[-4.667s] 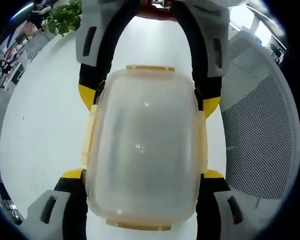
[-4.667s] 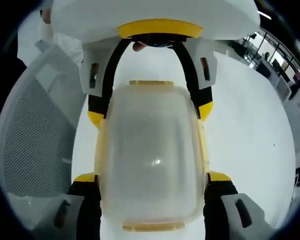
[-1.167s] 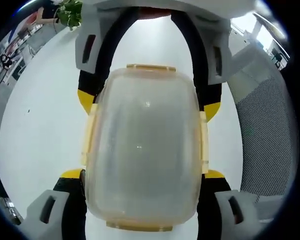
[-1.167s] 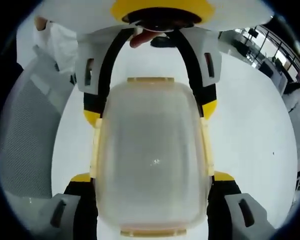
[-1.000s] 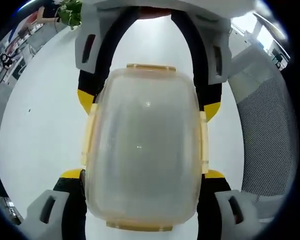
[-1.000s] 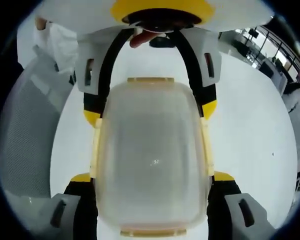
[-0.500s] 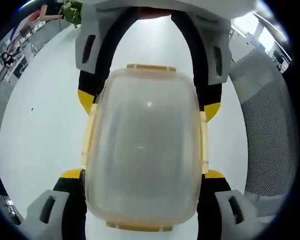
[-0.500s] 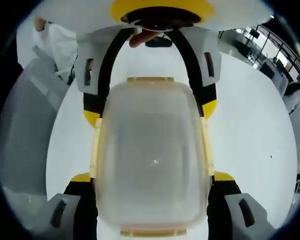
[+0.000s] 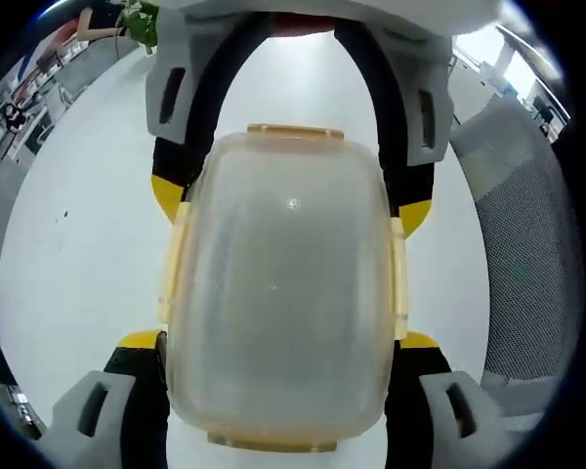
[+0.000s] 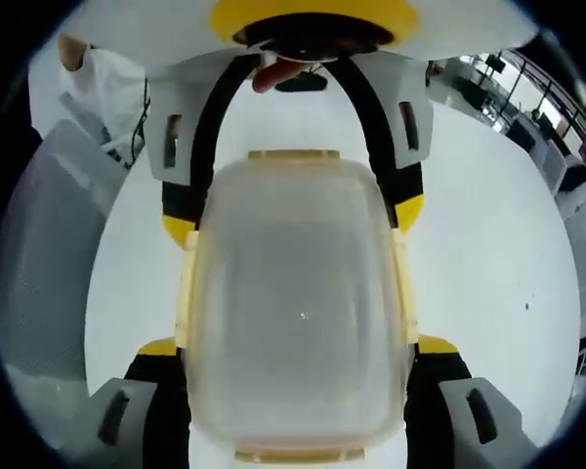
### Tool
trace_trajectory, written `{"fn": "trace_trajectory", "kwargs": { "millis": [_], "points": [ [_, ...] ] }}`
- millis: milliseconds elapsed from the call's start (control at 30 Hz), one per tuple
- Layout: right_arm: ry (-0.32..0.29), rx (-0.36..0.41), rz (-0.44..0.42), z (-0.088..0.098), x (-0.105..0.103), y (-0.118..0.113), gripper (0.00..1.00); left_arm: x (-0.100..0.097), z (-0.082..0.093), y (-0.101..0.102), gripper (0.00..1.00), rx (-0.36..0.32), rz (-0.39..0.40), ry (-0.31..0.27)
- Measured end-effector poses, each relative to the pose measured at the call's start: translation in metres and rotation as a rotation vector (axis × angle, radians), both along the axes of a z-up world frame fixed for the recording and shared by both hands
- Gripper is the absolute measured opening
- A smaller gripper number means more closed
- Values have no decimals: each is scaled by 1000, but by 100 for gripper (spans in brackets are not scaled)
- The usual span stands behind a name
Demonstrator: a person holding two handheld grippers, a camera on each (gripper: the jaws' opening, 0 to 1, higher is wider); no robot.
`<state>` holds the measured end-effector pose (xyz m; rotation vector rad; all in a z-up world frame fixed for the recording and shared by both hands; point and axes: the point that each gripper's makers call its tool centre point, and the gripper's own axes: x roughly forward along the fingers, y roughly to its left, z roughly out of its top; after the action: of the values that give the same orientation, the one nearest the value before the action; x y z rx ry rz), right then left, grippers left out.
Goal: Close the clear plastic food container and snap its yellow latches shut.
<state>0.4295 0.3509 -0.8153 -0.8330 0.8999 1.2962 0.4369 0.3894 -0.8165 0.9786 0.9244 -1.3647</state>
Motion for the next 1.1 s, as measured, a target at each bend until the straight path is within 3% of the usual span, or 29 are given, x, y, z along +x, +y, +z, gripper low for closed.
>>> {"fn": "trace_trajectory", "kwargs": {
  "millis": [1100],
  "points": [
    [4, -6, 1, 0, 11, -3, 93, 12, -1, -3, 94, 8, 5, -1]
  ]
}}
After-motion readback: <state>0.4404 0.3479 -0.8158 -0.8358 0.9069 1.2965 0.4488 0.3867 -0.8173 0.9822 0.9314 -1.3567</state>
